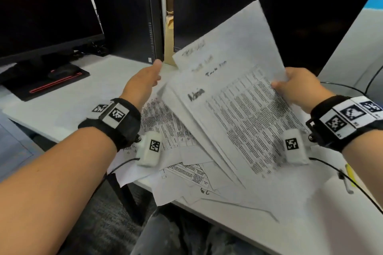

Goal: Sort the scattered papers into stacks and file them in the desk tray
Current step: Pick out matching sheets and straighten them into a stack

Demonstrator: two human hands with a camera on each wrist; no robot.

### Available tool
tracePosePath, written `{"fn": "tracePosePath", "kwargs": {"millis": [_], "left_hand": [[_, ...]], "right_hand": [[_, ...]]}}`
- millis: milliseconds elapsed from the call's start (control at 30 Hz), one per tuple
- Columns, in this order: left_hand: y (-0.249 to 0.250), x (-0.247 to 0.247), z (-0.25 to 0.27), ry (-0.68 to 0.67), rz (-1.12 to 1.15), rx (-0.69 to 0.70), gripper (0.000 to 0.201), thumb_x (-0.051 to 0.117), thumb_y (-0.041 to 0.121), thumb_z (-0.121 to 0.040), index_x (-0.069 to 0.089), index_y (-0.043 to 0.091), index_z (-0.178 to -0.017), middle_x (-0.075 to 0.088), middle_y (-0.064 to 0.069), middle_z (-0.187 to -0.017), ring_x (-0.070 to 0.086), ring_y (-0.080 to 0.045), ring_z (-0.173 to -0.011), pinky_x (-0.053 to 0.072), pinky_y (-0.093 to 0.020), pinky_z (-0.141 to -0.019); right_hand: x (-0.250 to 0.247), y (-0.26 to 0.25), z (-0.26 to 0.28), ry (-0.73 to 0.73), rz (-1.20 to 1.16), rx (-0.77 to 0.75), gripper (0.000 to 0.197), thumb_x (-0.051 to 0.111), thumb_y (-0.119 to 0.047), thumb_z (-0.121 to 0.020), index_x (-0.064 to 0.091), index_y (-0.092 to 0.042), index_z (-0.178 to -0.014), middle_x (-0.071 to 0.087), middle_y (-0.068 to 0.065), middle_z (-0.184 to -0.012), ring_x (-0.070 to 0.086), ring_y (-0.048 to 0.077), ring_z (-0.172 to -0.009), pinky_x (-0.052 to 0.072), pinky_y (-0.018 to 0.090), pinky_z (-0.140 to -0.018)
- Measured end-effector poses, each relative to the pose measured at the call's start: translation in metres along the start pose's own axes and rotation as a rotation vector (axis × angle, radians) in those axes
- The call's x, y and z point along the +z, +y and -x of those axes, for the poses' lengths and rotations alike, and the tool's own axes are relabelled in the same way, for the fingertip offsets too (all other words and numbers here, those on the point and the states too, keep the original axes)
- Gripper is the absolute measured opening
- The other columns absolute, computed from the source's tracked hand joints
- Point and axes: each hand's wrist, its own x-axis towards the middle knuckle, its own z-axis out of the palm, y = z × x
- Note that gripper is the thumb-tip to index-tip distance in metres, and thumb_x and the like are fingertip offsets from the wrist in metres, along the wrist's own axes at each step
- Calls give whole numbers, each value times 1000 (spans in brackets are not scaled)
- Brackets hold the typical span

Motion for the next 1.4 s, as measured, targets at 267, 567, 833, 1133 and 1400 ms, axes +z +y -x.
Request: {"fn": "tracePosePath", "kwargs": {"millis": [267,567,833,1133,1400], "left_hand": [[-13,48,34,-290,191,-121,82,75,51,-72,41,20,-140,57,2,-132,59,-24,-115,48,-47,-98],[55,75,43,-88,366,134,50,44,47,-96,42,20,-138,55,15,-117,53,1,-102,40,-17,-92],[70,67,47,31,224,418,31,44,19,-99,42,21,-130,59,11,-115,57,3,-100,48,-12,-81],[46,67,48,-30,231,296,44,58,29,-93,38,21,-132,59,7,-121,56,-10,-110,43,-24,-91],[36,67,45,-28,287,269,45,61,23,-91,44,23,-134,60,12,-121,56,-4,-111,42,-19,-89]], "right_hand": [[-16,-9,4,93,-489,67,32,56,-6,-93,60,-5,-124,66,12,-116,63,29,-107,49,44,-98],[-9,-23,20,295,-697,67,33,53,-2,-92,58,-11,-124,64,2,-110,60,17,-97,49,23,-80],[-7,-27,45,305,-827,-168,45,56,-11,-92,38,-24,-131,57,-6,-124,57,11,-113,48,30,-95],[-22,-34,45,256,-795,-289,60,62,-12,-90,30,-22,-140,55,-4,-129,59,7,-113,52,34,-96],[-54,-66,28,429,-332,-486,32,54,-22,-93,55,-35,-122,52,-13,-131,47,1,-118,37,18,-102]]}}
